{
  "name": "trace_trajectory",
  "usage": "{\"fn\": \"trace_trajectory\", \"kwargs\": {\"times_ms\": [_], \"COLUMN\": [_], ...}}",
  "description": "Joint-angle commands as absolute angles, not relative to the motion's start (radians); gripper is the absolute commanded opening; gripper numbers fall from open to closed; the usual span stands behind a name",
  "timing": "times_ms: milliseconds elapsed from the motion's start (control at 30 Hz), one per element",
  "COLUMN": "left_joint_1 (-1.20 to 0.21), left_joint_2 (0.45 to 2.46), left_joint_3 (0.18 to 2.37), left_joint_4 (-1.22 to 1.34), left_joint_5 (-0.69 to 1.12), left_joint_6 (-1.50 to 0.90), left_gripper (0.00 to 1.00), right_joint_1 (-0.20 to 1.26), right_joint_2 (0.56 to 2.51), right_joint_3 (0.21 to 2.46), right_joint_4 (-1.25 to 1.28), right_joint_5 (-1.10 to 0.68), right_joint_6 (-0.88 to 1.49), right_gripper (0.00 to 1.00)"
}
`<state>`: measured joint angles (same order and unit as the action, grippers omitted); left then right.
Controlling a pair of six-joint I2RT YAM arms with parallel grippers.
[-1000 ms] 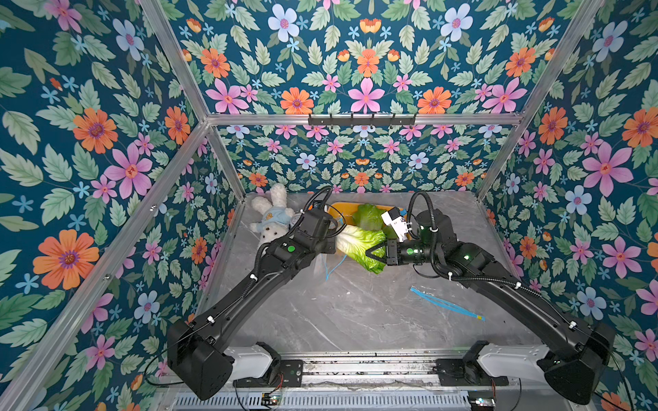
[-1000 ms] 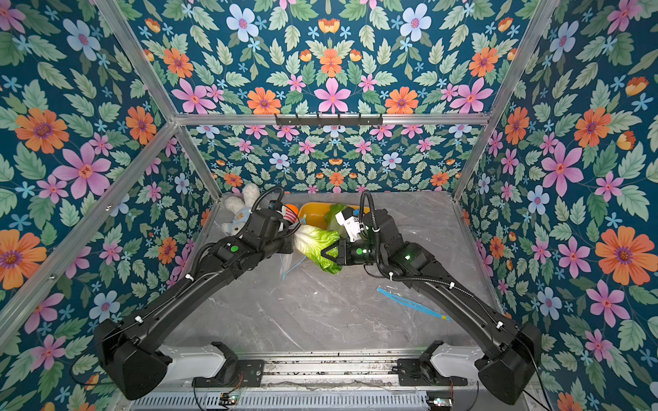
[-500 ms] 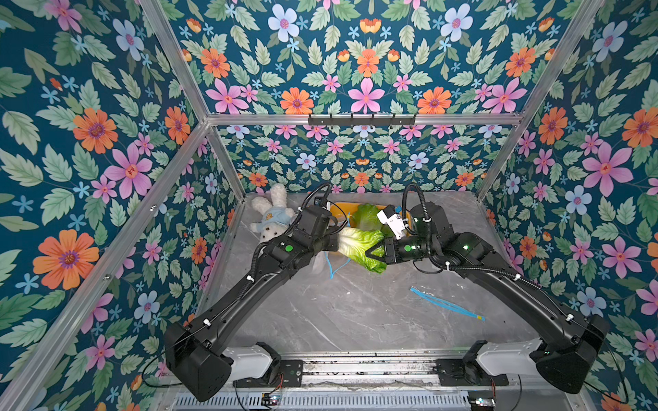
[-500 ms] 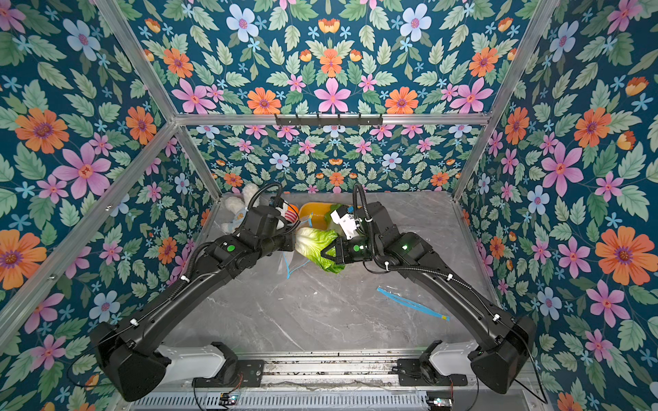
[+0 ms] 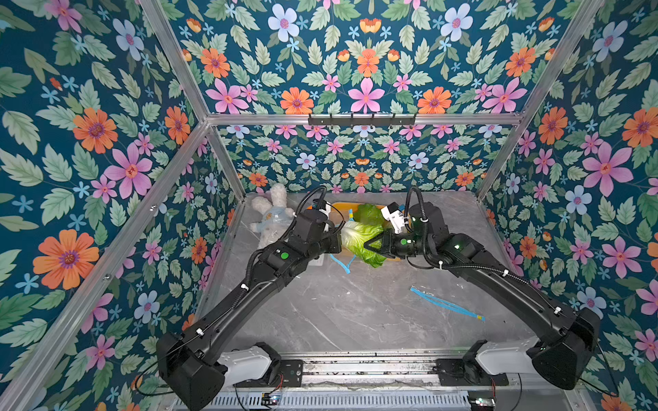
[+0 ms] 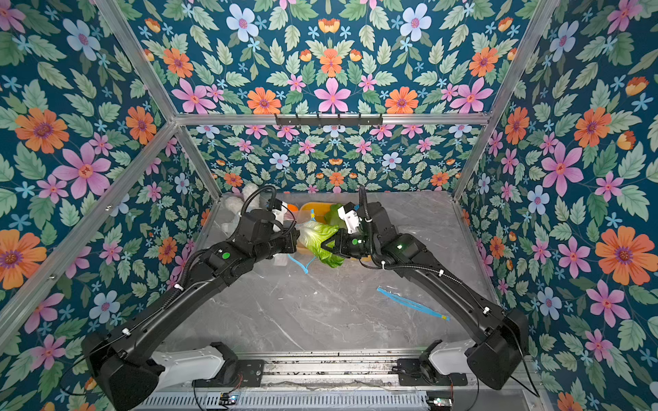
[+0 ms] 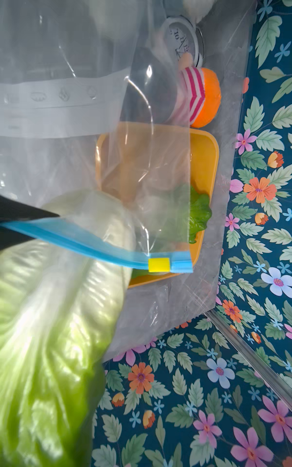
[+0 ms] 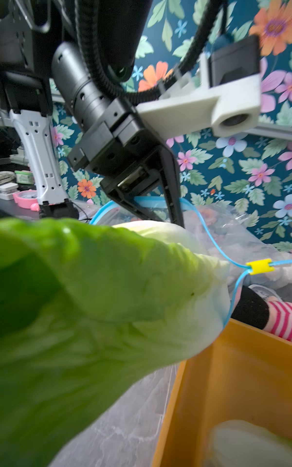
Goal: Put the chinese cabbages into a zipper bag and zip it
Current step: Place the Chinese cabbage in the zipper food storage bag.
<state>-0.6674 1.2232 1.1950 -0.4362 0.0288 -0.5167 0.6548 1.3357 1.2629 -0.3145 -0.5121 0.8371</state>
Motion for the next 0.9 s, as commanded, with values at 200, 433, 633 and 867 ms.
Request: {"fn": "trace_trajectory", "kwargs": {"times_ms": [200,433,633,867], "left_joint_1": [-0.67,-0.669,-0.665,-0.665], "left_joint_2": [1.221,1.229,1.244,1.205], "left_joint_3": [1.19,1.195,1.233,1.162], "left_joint_4": [-0.328,-0.323,-0.343,-0.267], "left_joint_5": [0.105,0.078,0.109,0.18], "left_joint_6": [-0.576,-0.574,-0.532,-0.587], "left_gripper": [0.0,0.0,0.0,0.0], "right_joint_1": [0.669,0.667,0.665,0.639], "right_joint_2": [1.453,1.459,1.459,1.384], "right_joint_3": [1.268,1.262,1.266,1.182], "right_joint_4": [-0.175,-0.054,-0.084,0.044], "right_joint_5": [-0.573,-0.735,-0.873,-0.666], "right_joint_6": [0.969,0.971,0.782,0.829], "right_gripper": [0.0,0.0,0.0,0.0]}}
